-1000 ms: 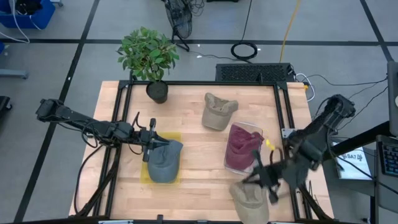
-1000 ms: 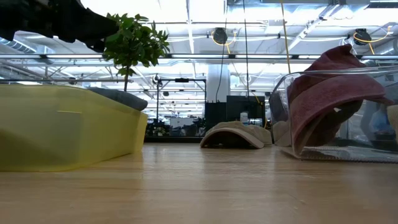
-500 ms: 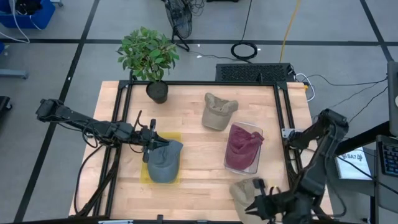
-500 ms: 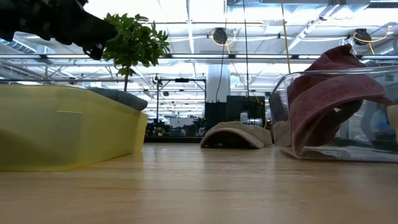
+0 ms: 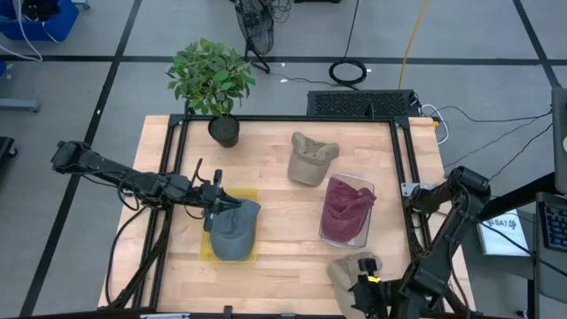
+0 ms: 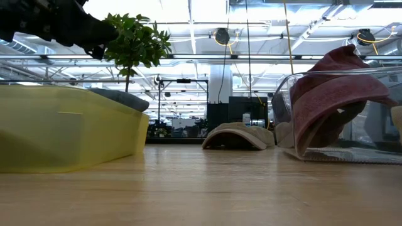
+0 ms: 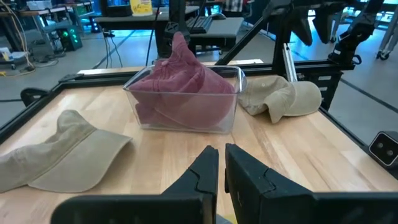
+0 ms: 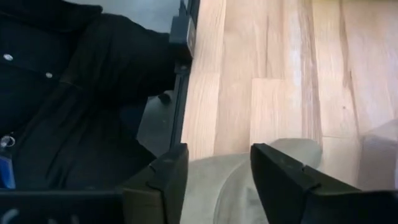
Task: Pick and place caps into container
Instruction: Put the bottom brown cap into the yellow container
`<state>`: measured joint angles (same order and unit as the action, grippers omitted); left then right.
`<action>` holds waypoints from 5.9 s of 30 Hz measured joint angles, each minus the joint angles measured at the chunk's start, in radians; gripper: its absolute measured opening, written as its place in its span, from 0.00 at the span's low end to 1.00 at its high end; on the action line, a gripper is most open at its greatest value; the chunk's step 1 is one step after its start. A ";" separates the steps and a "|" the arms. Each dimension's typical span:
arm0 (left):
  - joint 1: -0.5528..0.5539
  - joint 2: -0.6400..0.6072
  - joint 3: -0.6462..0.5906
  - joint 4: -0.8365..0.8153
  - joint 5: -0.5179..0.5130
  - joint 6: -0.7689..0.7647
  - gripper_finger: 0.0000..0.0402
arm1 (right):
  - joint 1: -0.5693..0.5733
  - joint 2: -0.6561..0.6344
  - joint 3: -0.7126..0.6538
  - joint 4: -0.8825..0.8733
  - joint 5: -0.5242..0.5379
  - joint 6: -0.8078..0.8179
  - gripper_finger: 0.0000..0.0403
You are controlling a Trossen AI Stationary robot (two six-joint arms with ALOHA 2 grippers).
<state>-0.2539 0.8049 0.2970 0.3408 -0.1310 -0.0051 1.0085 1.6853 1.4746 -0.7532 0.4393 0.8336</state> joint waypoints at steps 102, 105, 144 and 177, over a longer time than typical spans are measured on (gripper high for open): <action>0.000 0.000 0.000 -0.055 0.000 0.010 0.09 | -0.129 -0.076 -0.506 0.471 -0.409 0.154 0.03; 0.000 0.000 0.000 -0.053 0.000 0.010 0.09 | -0.151 -0.103 -0.455 0.481 -0.382 0.077 0.03; -0.095 -0.534 0.000 -0.241 -0.142 0.180 0.09 | -0.863 0.120 0.054 0.553 -0.521 -0.854 0.00; -0.097 -0.578 0.000 -0.399 -0.160 0.144 0.09 | -0.856 0.575 0.586 0.425 -0.357 -0.910 0.00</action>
<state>-0.3504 0.2268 0.2966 -0.0578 -0.2909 0.1387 0.1528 2.2607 2.0602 -0.3285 0.0825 -0.0762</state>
